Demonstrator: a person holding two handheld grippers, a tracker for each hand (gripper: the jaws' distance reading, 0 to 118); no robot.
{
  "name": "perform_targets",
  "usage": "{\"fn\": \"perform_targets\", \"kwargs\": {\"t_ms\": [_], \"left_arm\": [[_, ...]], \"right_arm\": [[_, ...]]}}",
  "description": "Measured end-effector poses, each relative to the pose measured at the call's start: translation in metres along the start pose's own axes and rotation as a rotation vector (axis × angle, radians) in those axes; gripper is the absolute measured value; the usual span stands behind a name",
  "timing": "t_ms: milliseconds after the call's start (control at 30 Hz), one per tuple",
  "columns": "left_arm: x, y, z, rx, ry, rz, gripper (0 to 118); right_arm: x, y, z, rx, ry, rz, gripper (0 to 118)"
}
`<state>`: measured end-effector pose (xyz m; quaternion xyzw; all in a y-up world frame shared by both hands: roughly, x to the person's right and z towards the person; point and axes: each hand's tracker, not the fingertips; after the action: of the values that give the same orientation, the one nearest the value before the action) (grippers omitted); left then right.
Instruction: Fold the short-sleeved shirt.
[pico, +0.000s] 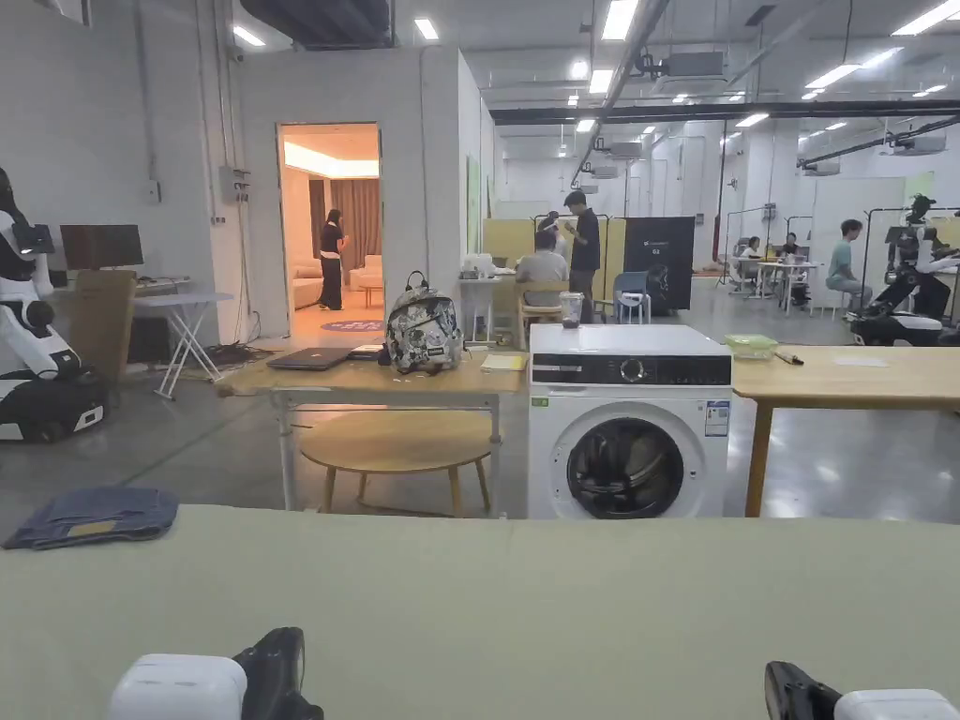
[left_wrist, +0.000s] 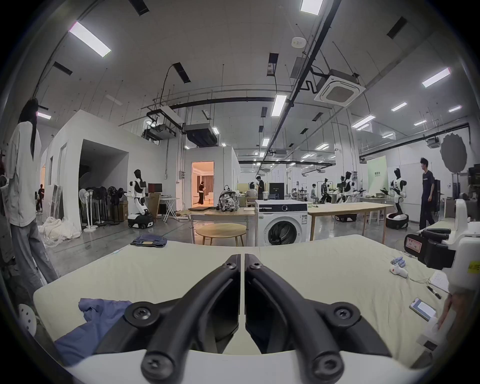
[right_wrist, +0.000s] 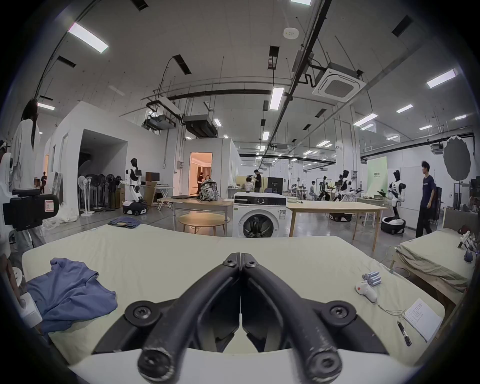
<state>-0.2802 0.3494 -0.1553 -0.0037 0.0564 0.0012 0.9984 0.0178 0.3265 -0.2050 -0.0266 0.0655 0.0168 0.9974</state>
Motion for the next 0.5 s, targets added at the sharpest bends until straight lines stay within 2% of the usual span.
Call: {"fn": "perform_targets", "kwargs": {"t_ms": [500], "left_arm": [[0.0012,0.0052,0.0003,0.008,-0.009,-0.005,0]], "right_arm": [[0.0025,0.0013,0.0001,-0.002,-0.006,0.000,0]]}}
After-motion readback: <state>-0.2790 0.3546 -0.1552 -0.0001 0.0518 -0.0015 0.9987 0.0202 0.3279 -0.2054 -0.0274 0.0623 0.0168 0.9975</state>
